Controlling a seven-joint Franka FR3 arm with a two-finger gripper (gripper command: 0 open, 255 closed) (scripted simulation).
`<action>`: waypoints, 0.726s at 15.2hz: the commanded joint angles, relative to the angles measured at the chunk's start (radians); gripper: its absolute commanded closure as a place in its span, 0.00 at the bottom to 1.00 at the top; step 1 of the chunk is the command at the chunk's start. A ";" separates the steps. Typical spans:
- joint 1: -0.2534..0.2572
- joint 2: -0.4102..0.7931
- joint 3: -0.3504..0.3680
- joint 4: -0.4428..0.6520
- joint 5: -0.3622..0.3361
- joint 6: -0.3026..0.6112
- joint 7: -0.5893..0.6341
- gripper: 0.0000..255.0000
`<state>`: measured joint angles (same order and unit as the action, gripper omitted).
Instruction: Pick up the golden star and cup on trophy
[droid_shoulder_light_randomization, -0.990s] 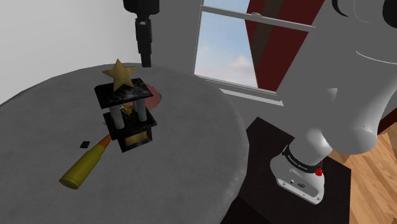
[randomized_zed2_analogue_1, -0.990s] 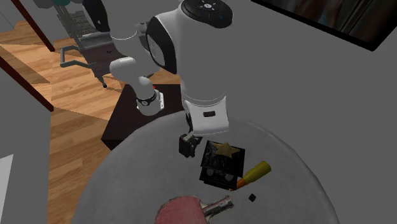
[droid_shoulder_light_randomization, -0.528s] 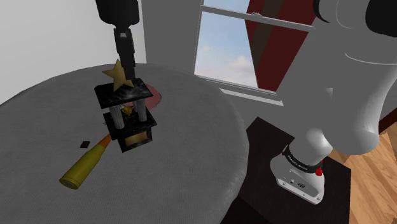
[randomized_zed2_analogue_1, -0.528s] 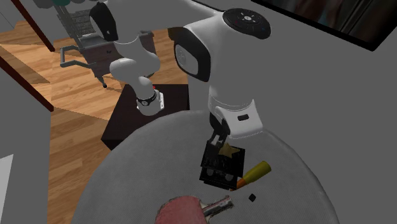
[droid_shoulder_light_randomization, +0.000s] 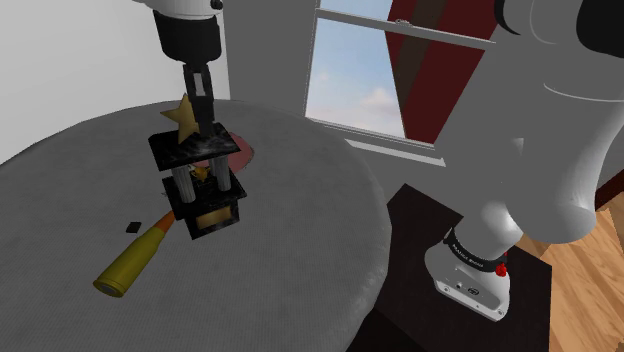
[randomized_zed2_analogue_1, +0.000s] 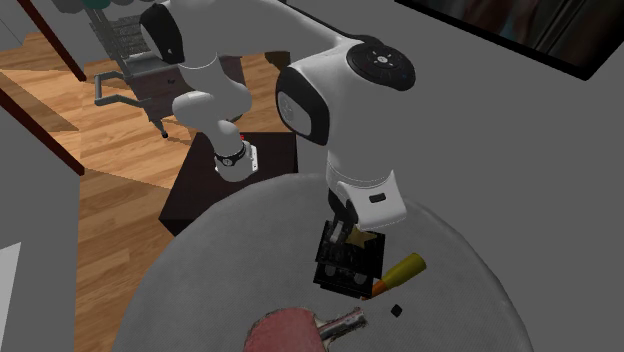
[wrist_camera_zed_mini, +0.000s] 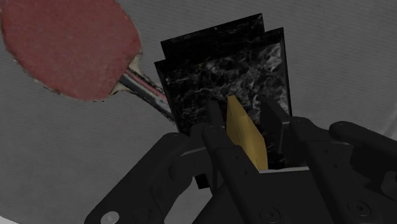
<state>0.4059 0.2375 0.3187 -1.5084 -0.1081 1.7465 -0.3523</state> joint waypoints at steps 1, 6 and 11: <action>0.000 -0.001 0.000 -0.002 0.000 0.001 0.000 1.00; 0.000 -0.001 0.000 -0.002 0.000 0.001 0.000 1.00; 0.002 0.003 0.001 0.040 0.000 -0.037 -0.001 1.00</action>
<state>0.4078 0.2426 0.3190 -1.4762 -0.1090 1.7174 -0.3532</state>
